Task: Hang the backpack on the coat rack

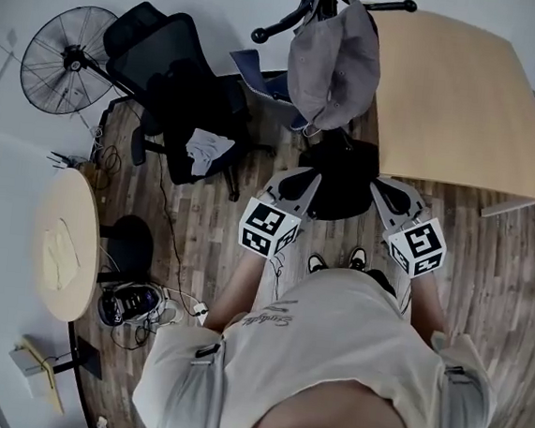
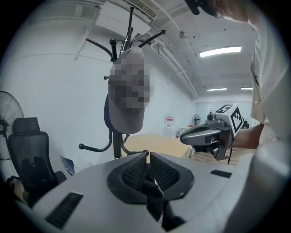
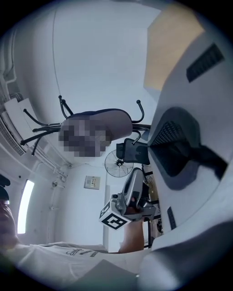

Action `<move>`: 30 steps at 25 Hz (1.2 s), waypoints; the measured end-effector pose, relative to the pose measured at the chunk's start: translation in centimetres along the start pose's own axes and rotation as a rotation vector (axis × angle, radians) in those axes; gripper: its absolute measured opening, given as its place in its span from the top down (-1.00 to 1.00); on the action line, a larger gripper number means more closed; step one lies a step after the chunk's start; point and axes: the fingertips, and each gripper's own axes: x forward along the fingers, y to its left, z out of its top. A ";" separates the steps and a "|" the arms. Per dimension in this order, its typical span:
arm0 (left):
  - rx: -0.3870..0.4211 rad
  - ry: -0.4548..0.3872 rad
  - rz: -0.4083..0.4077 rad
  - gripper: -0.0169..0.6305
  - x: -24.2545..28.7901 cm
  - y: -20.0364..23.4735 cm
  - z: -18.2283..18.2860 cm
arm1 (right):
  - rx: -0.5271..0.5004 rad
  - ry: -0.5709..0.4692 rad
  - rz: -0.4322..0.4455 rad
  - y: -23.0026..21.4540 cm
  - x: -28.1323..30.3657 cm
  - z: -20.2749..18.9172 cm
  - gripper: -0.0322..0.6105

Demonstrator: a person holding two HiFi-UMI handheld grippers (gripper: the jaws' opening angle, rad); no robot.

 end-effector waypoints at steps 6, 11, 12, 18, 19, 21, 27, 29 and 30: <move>0.036 -0.054 0.087 0.84 -0.4 -0.4 2.7 | -0.006 -0.073 0.023 -1.4 -0.8 3.0 0.91; 0.036 -0.067 0.171 0.84 -1.1 0.1 3.8 | -0.017 -0.136 0.009 -2.5 -1.4 5.6 0.91; 0.044 -0.071 0.183 0.84 -1.2 0.2 4.1 | -0.014 -0.147 0.001 -2.8 -1.4 6.0 0.91; 0.079 -0.091 0.221 0.84 -1.2 0.6 5.5 | 0.020 -0.174 0.003 -3.7 -1.2 6.4 0.91; 0.086 -0.097 0.228 0.84 -1.0 0.9 5.9 | 0.018 -0.177 0.005 -4.0 -0.9 6.5 0.91; 0.090 -0.107 0.242 0.84 -0.8 1.7 6.5 | 0.004 -0.188 0.010 -4.3 -0.4 6.9 0.91; 0.029 -0.138 0.259 0.84 -0.9 2.8 7.3 | -0.022 -0.179 0.033 -4.5 -0.1 7.0 0.91; 0.026 -0.134 0.266 0.84 -0.7 3.0 7.2 | -0.020 -0.170 0.036 -4.8 0.0 6.7 0.91; 0.024 -0.127 0.265 0.84 -0.6 3.0 6.9 | -0.021 -0.166 0.037 -4.9 0.1 6.5 0.91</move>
